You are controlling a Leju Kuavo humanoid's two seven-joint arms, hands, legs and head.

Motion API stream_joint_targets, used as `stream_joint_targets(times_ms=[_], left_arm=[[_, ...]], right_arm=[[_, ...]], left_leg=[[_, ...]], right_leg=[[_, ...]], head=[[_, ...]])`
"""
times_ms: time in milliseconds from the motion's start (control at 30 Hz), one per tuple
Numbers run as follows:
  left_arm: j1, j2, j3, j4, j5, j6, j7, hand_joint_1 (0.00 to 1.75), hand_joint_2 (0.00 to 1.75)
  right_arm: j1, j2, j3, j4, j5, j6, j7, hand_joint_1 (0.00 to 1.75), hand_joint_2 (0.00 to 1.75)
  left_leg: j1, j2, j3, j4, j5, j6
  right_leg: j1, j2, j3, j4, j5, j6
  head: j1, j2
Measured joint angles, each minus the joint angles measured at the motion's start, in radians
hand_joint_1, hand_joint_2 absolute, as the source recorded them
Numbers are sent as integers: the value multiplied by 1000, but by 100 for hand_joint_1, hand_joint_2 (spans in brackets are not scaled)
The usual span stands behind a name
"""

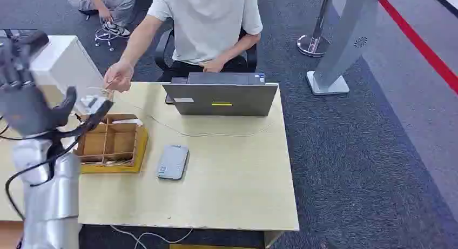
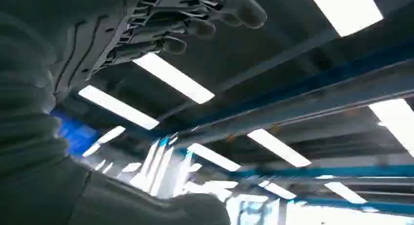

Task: Pass the card to the sensor for recognition and then transmit it.

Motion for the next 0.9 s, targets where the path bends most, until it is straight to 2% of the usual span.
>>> stream_joint_targets(times_ms=[33, 100, 167, 267, 433, 700, 733, 767, 900], left_arm=[[-59, 9, -60, 84, -70, 15, 21, 0, 175], [-157, 22, -160, 242, -1, 38, 62, 0, 175], [-210, 27, -223, 329, 90, 53, 76, 0, 175], [-252, 30, -292, 412, 118, 58, 84, 0, 175], [-261, 33, -348, 462, 129, 54, 100, 0, 175], [-265, 42, -375, 492, 135, 54, 106, 0, 175], [-265, 42, -375, 495, 139, 53, 106, 17, 175], [-265, 42, -375, 497, 142, 51, 108, 175, 175], [-265, 46, -376, 508, 151, 39, 109, 175, 175]], right_arm=[[-5, 3, 3, -1, 3, 1, 5, 0, 0], [-5, 10, 7, -1, 7, 4, 13, 0, 0], [7, 13, 13, -1, 10, 4, 19, 0, 0], [13, 13, 20, -1, 15, 1, 25, 0, 0], [14, 13, 23, -1, 23, 2, 24, 0, 0], [14, 13, 25, -1, 24, 4, 22, 0, 0], [14, 13, 26, -1, 24, 4, 22, 0, 0], [14, 13, 26, -1, 25, 4, 22, 0, 0], [13, 13, 27, -1, 34, 11, 22, 0, 0]], left_leg=[[0, 8, -2, 0, 1, 1], [-1, 20, -3, 1, 2, 2], [-2, 26, -4, 1, 1, 2], [-2, 25, -5, 1, 1, 2], [-2, 26, -6, 1, 1, 3], [-1, 25, -6, 1, 1, 3], [-1, 25, -6, 1, 1, 3], [-1, 25, -6, 1, 1, 3], [-1, 25, -6, 1, 1, 3]], right_leg=[[0, 7, -3, 0, 3, 0], [-1, 20, -7, 0, 8, 2], [-2, 26, -10, 0, 9, 3], [-2, 26, -11, -1, 9, 3], [-2, 25, -12, -1, 9, 3], [-2, 25, -12, 0, 9, 3], [-2, 25, -12, 0, 9, 3], [-2, 25, -12, 0, 9, 3], [-2, 25, -12, 0, 9, 3]], head=[[1, 0], [0, 0], [-1, 0], [0, 0], [0, 0], [0, 0], [0, 0], [0, 0], [0, 0]])
